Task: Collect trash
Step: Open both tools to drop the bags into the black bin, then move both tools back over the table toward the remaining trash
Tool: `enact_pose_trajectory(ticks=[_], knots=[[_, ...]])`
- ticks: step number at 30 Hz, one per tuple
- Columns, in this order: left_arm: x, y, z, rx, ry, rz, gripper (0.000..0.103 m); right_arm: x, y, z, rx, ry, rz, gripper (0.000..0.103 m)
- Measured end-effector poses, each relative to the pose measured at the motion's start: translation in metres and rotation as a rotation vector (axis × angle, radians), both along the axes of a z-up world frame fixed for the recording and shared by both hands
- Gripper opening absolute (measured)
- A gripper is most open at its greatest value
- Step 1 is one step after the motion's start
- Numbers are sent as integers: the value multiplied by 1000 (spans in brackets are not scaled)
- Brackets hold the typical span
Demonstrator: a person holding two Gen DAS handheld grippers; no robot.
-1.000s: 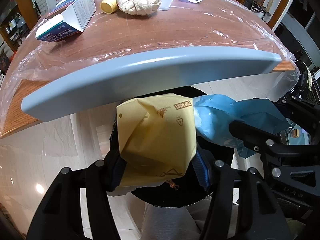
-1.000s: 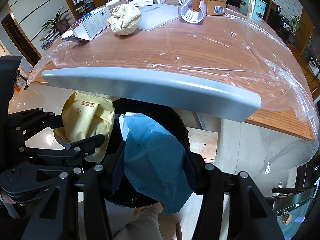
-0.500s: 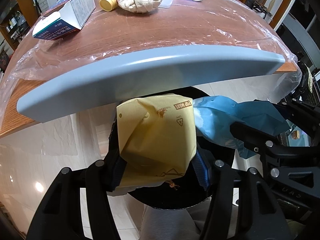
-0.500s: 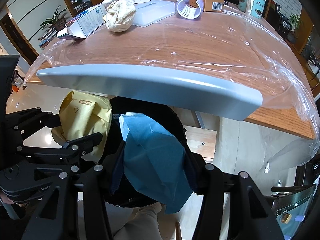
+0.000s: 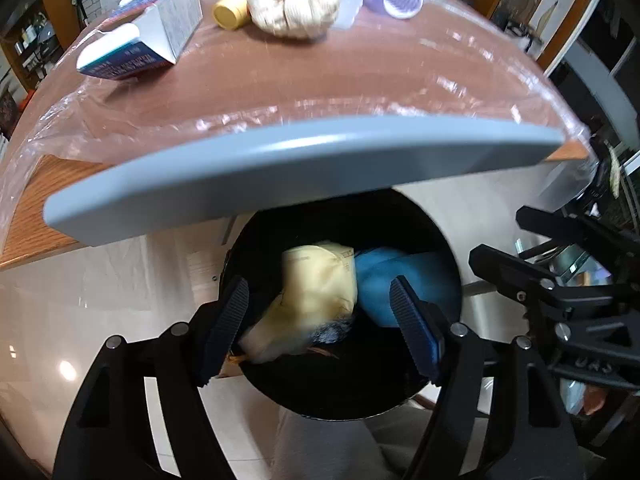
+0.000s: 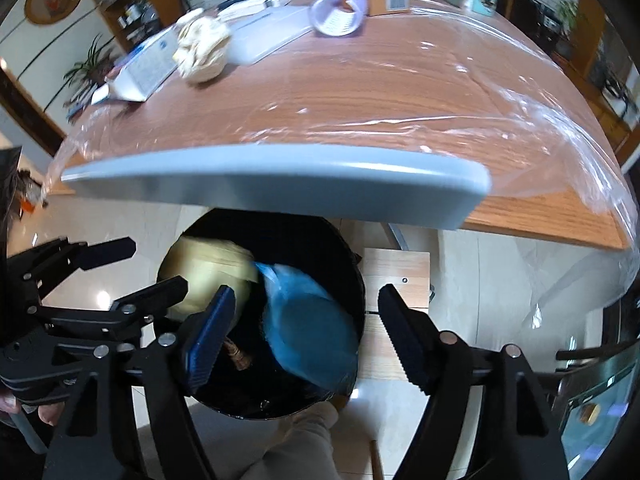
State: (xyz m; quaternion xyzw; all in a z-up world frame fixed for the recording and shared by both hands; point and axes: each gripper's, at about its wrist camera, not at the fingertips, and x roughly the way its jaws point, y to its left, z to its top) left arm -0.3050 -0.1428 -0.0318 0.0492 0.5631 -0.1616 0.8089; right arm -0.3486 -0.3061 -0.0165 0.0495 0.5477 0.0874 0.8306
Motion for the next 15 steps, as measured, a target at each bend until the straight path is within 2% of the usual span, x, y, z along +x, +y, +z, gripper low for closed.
enact_pose_trajectory(ticks=[5,9,10,12,14,15], knots=[[-6,8,20,-55,-50,-11,76,-9,-12,19,26,-49,-14,75],[-8,21,52,-153,-120,2,76,-20,-21,54,23,-174,-10,81],[-8,24,60,-176,-137,5,79,-22,-22,63,15,-205,-9,86],[-6,29,82,-210,-209,24,93,-22,-23,83,-4,-282,-5,92],[-3,37,99,-215,-284,53,100,-18,-24,96,-15,-335,1,99],[1,41,107,-209,-321,72,101,-14,-23,102,-23,-357,7,99]])
